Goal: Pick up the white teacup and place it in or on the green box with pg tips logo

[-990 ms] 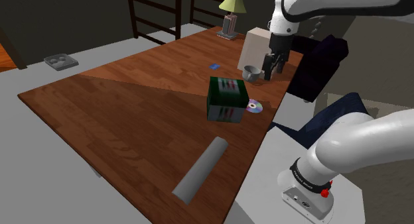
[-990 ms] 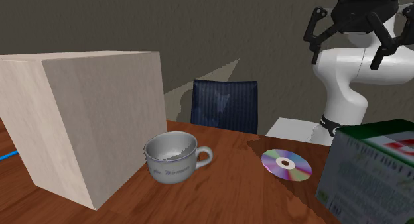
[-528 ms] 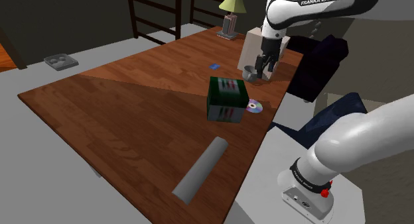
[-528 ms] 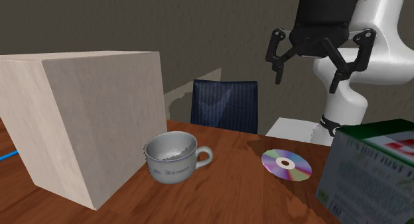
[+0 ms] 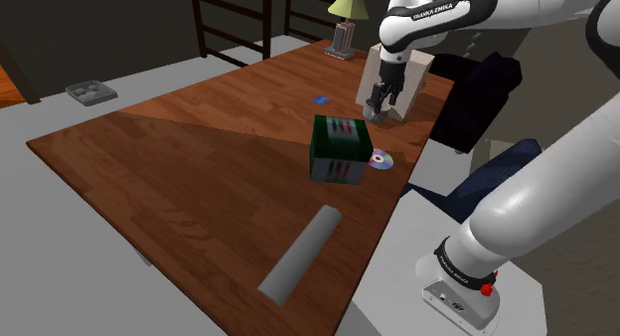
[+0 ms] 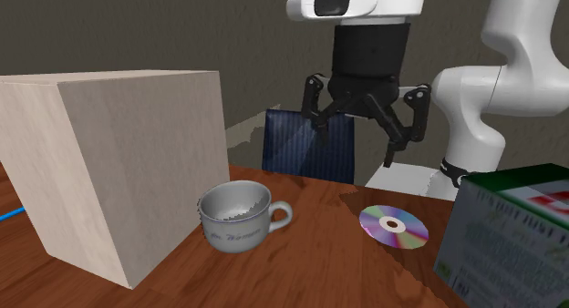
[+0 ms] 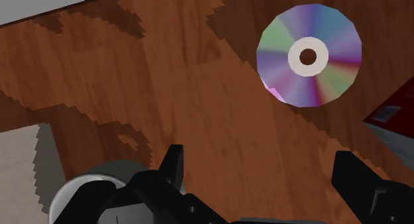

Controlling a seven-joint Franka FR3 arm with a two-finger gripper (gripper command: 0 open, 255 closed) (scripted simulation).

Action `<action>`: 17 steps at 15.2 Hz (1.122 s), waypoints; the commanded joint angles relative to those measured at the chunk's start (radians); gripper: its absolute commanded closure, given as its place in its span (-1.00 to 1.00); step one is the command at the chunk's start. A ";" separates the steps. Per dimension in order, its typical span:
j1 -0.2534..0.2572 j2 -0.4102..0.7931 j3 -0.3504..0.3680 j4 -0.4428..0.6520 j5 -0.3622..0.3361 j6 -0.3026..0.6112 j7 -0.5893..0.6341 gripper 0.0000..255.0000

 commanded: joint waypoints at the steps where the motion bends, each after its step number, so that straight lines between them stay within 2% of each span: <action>1: -0.007 0.083 -0.015 0.056 0.014 0.035 -0.028 -1.00; 10: -0.065 0.413 -0.041 0.349 0.101 0.103 -0.145 -1.00; 17: -0.073 0.449 -0.039 0.300 0.108 0.188 -0.150 -1.00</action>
